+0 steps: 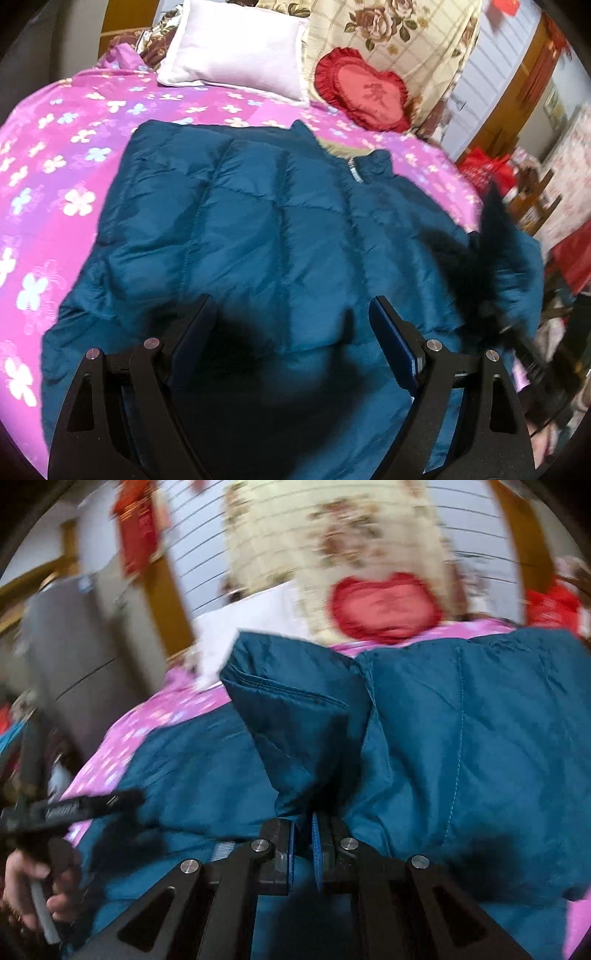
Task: Fold large clothes
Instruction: 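Carry the sleeve and jacket side over the body toward the left tool with the right tool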
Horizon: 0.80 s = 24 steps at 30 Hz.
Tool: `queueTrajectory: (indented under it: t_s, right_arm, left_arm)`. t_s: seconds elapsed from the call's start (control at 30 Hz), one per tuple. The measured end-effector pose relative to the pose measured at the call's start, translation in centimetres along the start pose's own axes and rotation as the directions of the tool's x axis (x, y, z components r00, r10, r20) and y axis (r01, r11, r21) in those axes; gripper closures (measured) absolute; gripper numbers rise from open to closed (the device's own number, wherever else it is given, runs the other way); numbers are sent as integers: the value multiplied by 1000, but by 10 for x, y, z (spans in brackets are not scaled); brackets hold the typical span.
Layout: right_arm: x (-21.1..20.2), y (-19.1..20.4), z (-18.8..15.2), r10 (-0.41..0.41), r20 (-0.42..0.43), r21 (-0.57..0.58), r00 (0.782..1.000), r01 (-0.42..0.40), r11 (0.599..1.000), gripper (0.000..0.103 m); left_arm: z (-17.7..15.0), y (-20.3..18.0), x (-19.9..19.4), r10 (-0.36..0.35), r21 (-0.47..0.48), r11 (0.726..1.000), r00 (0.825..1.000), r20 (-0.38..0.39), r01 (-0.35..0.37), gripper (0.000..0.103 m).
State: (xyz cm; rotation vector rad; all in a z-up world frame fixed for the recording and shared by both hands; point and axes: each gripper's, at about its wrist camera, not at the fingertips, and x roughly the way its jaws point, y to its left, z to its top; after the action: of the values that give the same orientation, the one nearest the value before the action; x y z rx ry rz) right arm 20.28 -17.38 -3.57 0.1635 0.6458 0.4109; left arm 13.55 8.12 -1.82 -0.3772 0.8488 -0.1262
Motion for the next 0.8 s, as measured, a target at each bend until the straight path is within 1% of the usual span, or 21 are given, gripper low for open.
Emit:
queueTrajectory:
  t_s: [0.03,0.13,0.17,0.2,0.3,0.33,0.4,0.47,0.5,0.57,0.63,0.77,0.8]
  right_arm:
    - [10,16,-1,27,-22,-47,999,-28,999,96]
    - [30,43,-8,51,-74,-149,996,-62,987,96]
    - [35,47,-9,59,-93,-164,994,-74,984,96]
    - [41,51,-12,48,-115,-187,992,-69,980,96]
    - [50,54,-11,21,-133,-212,991,-49,976,95]
    - [50,52,-11,24,-132,-210,991,-51,976,93]
    - [51,51,-10,40,-133,-201,990,-66,977,86]
    - [48,50,-9,61,-134,-200,989,-87,976,73]
    - [46,50,-9,71,-134,-205,988,-98,974,72]
    - [43,55,-12,76,-130,-222,989,-104,969,72]
    - [42,57,-13,79,-131,-231,988,-108,967,72]
    - [40,59,-15,91,-132,-231,987,-119,966,72]
    - [39,59,-16,93,-132,-232,987,-122,965,72]
  left_arm:
    - [1,-1,0,-11,-6,1000,1000,3,11,18]
    - [3,1,-3,-43,-38,998,999,12,44,18]
    - [3,2,-4,-55,-47,997,998,16,56,18]
    - [4,2,-4,-65,-52,996,998,17,65,18]
    - [5,2,-3,-105,-69,992,994,23,107,18]
    - [5,1,-2,-118,-71,990,993,24,119,18]
    - [6,-4,-1,-157,-71,985,987,30,159,18]
    - [6,-8,-1,-195,-73,978,980,32,197,18]
    - [7,-12,-2,-238,-84,967,971,39,240,18]
    - [8,-20,-2,-276,-81,957,960,44,278,18]
    - [7,-30,2,-277,-63,958,960,37,279,18]
    - [1,-46,17,-271,-14,963,962,-15,271,18]
    - [-1,-50,20,-276,-1,961,961,-27,276,18]
